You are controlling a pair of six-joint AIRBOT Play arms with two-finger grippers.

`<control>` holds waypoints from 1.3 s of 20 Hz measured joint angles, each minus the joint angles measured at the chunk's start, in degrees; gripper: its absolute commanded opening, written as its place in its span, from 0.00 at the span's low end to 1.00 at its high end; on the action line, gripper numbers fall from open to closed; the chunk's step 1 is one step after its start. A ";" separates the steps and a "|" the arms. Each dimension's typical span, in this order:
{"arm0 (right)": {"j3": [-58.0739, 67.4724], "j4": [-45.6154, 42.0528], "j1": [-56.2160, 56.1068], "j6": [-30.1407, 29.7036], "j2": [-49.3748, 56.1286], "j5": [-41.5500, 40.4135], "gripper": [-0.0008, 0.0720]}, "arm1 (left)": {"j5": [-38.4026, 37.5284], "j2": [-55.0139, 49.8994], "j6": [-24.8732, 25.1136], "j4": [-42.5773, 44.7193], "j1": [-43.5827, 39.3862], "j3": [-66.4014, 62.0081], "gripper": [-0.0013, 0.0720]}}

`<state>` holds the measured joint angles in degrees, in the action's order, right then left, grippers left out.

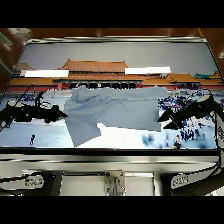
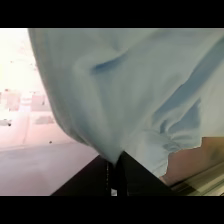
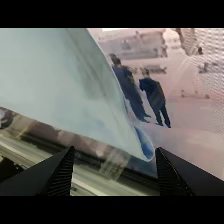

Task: Fold the shirts.

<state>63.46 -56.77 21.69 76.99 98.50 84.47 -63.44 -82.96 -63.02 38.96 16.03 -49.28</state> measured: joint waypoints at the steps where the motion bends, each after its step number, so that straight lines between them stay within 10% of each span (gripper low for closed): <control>1: -1.38 0.00 0.00 -0.13 -0.61 -1.09 0.88 | -0.28 0.09 0.00 0.00 0.00 -0.13 0.07; 3: -4.02 1.22 0.02 -0.13 -1.55 -3.65 0.86 | -0.61 0.20 0.00 0.02 0.00 -0.28 0.07; 8: -7.63 4.61 -2.16 -0.44 -2.71 -11.41 0.10 | -1.16 0.87 0.00 0.00 0.00 -0.46 0.07; 15: 1.27 7.50 -4.81 -6.21 -14.27 -13.64 0.10 | -1.46 8.81 1.81 1.57 0.37 -11.28 0.06; 26: 41.59 1.79 -5.09 -4.11 -51.71 -26.75 0.10 | 4.31 35.85 -0.20 7.23 0.72 -65.77 0.06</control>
<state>105.06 -54.98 16.60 72.88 46.78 57.71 -59.13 -47.11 -63.22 46.19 16.75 -115.04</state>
